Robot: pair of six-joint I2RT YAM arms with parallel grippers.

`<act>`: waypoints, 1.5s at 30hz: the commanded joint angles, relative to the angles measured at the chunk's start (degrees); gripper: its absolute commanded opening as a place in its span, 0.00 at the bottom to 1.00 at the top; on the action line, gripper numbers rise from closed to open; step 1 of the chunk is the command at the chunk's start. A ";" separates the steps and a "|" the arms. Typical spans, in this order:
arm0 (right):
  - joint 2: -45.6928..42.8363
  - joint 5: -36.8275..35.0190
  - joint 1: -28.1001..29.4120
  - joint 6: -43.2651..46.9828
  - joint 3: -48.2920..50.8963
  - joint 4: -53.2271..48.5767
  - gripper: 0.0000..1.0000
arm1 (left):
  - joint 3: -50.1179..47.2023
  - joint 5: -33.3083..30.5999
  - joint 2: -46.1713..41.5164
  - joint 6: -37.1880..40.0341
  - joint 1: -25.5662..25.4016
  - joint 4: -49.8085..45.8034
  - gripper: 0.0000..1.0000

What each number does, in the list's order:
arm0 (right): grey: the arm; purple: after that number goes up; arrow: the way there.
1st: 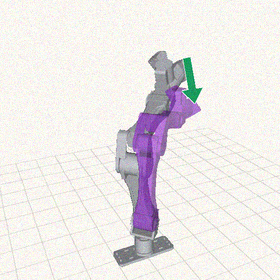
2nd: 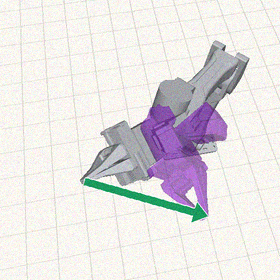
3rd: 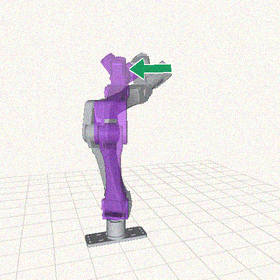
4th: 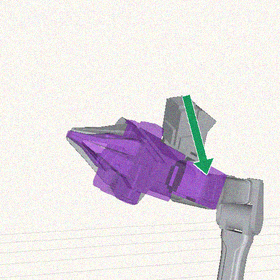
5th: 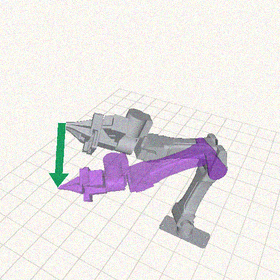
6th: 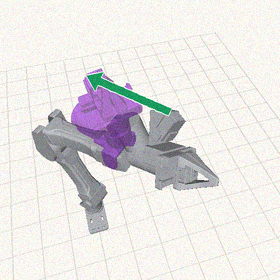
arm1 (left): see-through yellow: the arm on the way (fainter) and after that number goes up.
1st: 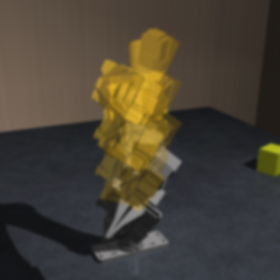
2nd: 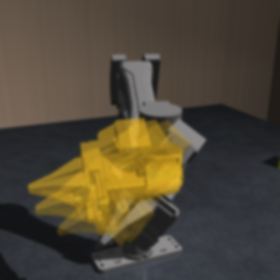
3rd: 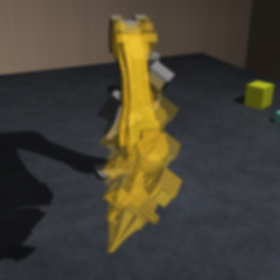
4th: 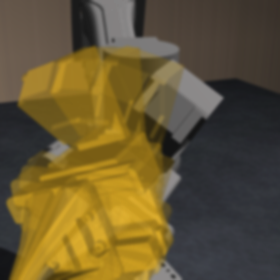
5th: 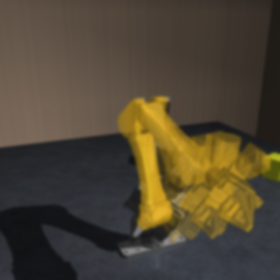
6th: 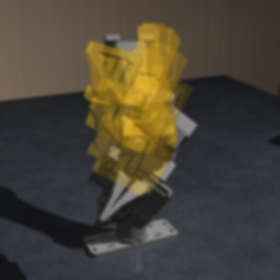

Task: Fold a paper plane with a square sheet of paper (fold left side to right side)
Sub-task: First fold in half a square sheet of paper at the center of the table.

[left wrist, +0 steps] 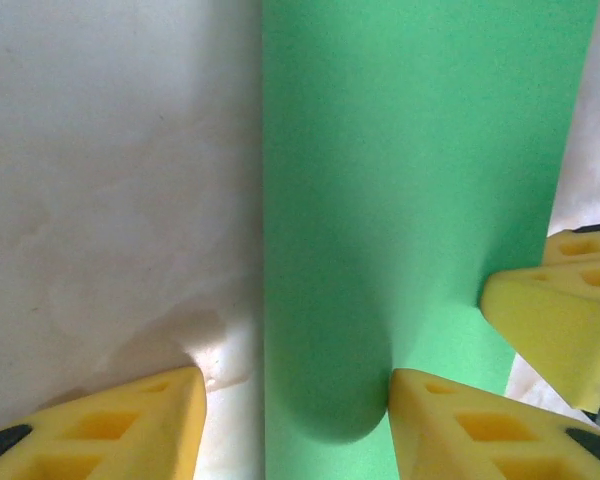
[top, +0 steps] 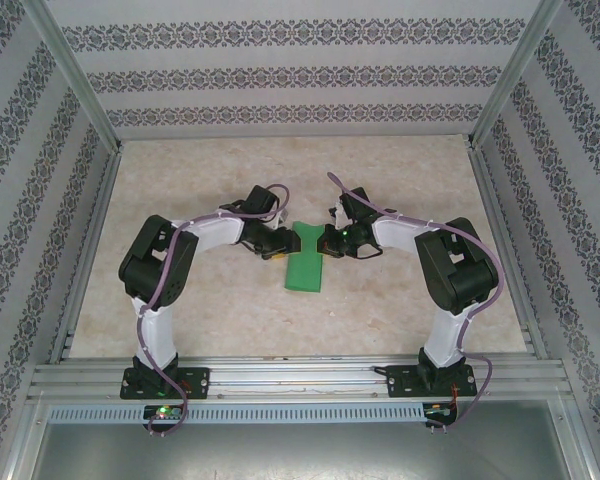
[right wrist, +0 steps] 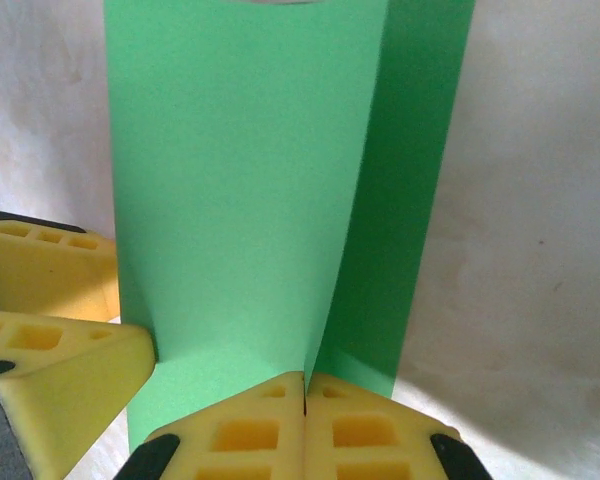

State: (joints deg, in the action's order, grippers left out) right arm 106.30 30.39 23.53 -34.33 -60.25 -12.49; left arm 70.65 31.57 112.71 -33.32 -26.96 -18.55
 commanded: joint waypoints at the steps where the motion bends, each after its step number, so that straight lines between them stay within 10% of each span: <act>1: -0.03 -1.43 0.78 0.82 -0.74 -1.43 0.06 | 1.88 -2.47 2.83 1.24 -1.98 -6.11 0.49; 14: -9.51 -9.58 -2.45 0.15 3.88 -4.16 0.37 | 3.33 -5.28 6.01 1.51 -4.06 -10.95 0.46; 45: -14.37 -10.79 -6.04 -0.27 7.79 -3.37 0.38 | 6.06 -10.59 11.00 -2.06 -6.70 -14.90 0.47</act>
State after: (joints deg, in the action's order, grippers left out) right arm 93.36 19.97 18.09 -34.35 -53.08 -15.66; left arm 79.20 20.91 116.75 -34.76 -30.83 -29.87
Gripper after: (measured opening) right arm 0.377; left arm 0.468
